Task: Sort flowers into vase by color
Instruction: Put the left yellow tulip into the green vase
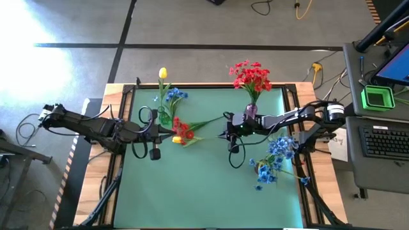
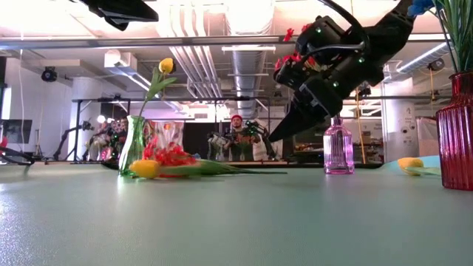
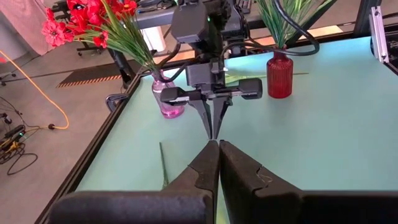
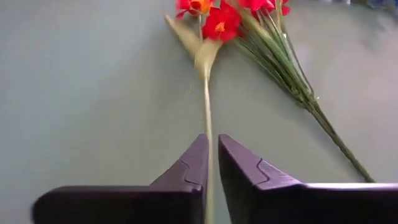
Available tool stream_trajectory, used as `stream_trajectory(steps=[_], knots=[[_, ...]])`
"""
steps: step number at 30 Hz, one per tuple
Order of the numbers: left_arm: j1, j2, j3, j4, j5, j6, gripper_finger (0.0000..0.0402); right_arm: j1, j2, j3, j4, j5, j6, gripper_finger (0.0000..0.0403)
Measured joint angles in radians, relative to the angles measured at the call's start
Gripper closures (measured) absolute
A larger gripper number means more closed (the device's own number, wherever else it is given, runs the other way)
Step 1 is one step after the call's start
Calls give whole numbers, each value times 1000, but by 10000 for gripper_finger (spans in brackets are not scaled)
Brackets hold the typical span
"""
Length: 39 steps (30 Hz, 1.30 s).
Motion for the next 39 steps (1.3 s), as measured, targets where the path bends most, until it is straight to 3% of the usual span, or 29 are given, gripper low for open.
stream_trajectory(steps=[10, 18, 33, 39], knots=[[0, 0, 0, 0, 0, 0, 402, 3, 33, 1, 87, 9, 16, 252], [0, 0, 0, 2, 0, 0, 402, 10, 175, 64, 206, 9, 8, 212], [0, 3, 0, 3, 0, 0, 402, 33, 378, 192, 215, -20, 1, 201], [0, 7, 0, 4, 0, -3, 402, 34, 440, 245, 208, -19, 12, 241]])
